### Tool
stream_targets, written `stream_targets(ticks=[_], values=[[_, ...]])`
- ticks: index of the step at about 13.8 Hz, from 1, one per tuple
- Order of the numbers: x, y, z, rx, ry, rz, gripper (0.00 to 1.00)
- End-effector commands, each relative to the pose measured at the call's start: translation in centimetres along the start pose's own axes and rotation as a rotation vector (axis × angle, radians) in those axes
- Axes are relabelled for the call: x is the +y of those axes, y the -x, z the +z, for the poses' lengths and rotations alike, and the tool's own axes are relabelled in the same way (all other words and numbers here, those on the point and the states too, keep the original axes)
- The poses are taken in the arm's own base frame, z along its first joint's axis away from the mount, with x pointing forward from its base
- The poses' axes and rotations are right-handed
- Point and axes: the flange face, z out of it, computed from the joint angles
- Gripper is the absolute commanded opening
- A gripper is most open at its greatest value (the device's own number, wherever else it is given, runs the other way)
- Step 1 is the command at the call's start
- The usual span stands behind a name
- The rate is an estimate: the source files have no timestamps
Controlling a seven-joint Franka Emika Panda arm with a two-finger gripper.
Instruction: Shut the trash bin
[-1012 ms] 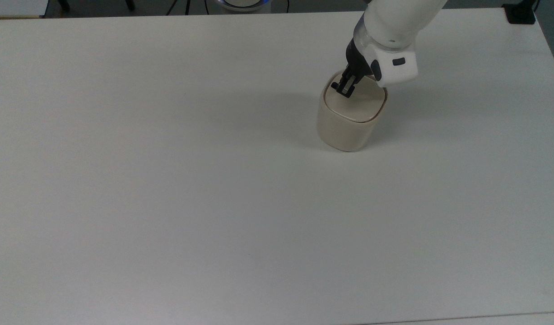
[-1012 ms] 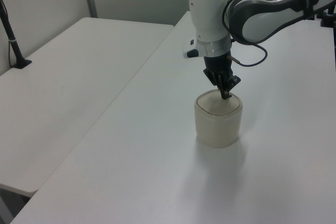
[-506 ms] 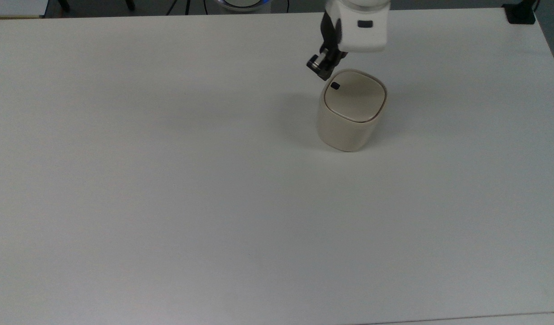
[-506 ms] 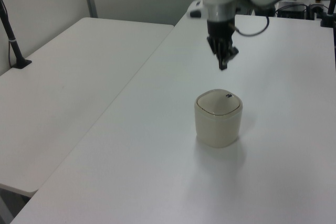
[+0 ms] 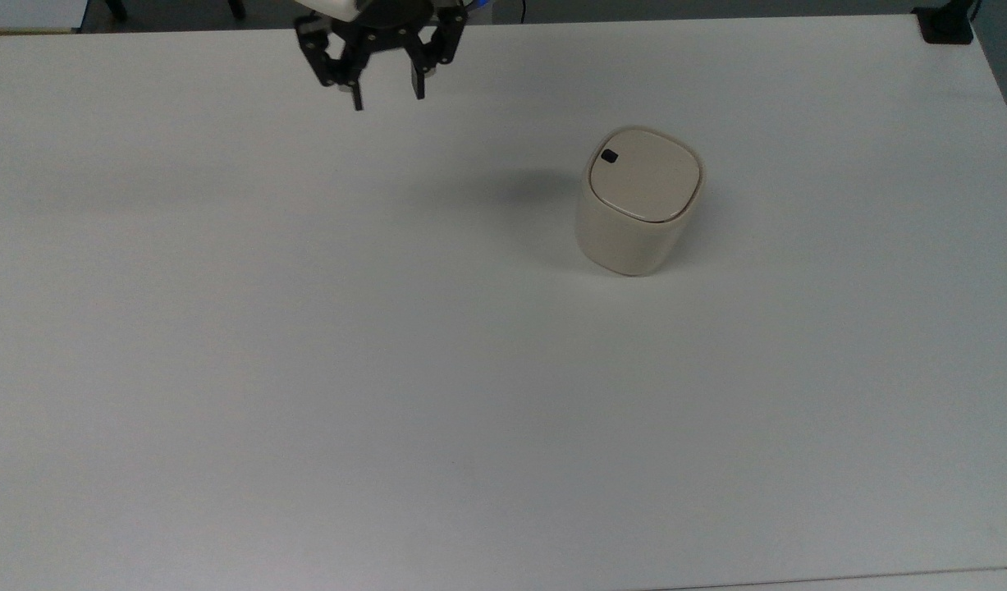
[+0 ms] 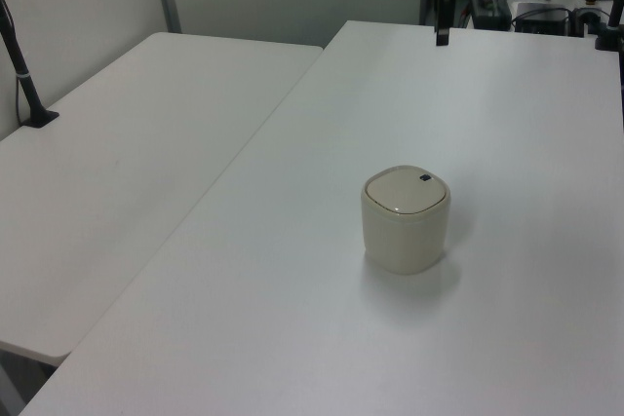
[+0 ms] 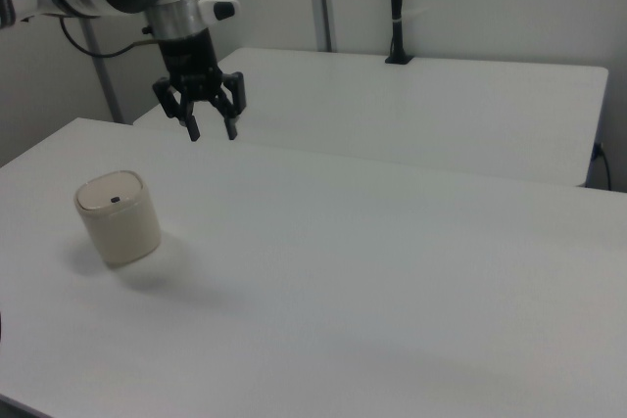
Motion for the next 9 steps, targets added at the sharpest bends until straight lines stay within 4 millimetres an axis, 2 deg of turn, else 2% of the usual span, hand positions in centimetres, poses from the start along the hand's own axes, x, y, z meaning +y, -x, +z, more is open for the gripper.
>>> stream_targets(ticks=[1, 3, 9], values=[[3.3, 2.7, -0.4, -0.010, -0.006, 0.190, 1.00], [4.5, 3.1, -0.4, -0.005, -0.001, 0.300, 1.00], [5.4, 3.6, -0.7, -0.004, -0.003, 0.326, 1.00]])
